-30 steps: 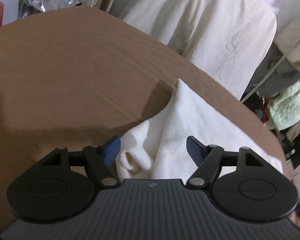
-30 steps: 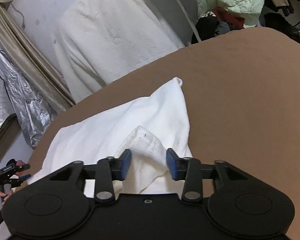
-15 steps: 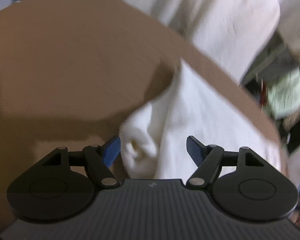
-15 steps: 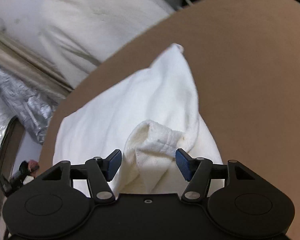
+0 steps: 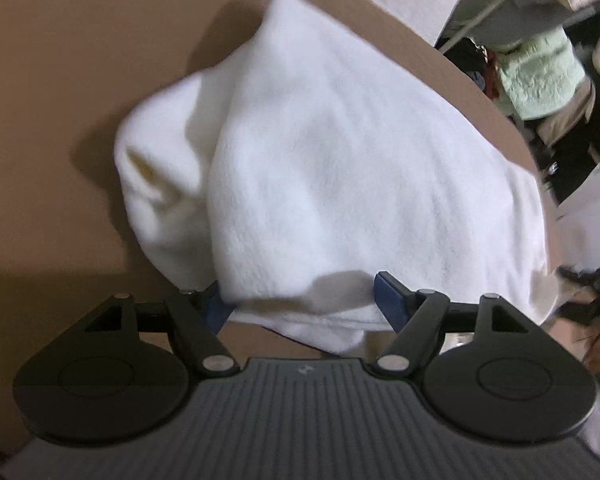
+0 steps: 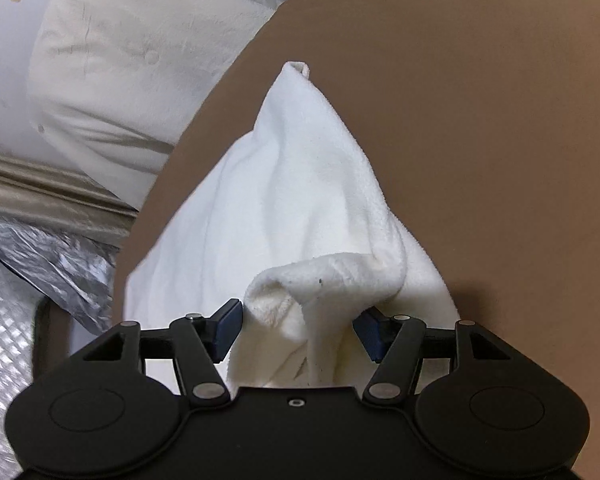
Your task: Fold clothes
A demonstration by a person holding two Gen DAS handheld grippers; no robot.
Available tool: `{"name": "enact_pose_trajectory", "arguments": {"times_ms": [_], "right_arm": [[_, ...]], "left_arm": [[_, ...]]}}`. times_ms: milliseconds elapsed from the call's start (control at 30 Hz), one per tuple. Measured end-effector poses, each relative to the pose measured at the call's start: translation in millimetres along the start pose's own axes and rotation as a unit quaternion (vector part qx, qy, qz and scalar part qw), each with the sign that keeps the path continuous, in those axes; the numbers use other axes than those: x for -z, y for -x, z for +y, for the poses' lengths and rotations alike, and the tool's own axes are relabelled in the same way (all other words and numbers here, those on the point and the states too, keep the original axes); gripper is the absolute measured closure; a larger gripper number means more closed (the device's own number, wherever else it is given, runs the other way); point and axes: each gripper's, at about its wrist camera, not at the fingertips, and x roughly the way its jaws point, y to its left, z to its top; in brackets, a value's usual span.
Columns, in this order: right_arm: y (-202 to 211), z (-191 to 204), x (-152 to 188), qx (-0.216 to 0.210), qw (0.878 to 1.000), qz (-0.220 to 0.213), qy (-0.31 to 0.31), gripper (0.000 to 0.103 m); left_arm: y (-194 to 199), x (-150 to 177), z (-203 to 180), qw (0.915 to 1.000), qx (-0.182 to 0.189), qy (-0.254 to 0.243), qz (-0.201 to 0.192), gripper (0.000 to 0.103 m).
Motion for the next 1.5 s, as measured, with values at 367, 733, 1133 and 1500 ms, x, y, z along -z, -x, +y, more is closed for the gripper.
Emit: {"name": "enact_pose_trajectory", "arguments": {"times_ms": [367, 733, 1133, 1500], "right_arm": [[2, 17, -4, 0.087, 0.994, -0.050, -0.048, 0.088], [84, 82, 14, 0.068, 0.994, -0.047, 0.071, 0.090], [26, 7, 46, 0.136, 0.990, 0.033, 0.026, 0.077], [67, 15, 11, 0.215, 0.969, -0.097, 0.067, 0.035]], "left_arm": [[53, -8, -32, 0.9814, 0.026, -0.102, -0.160, 0.088], [86, 1, -13, 0.9882, -0.001, -0.124, -0.090, 0.086], [37, 10, -3, 0.9827, -0.088, -0.163, 0.001, 0.066], [75, -11, 31, 0.9875, -0.049, -0.145, -0.037, 0.034]]}}
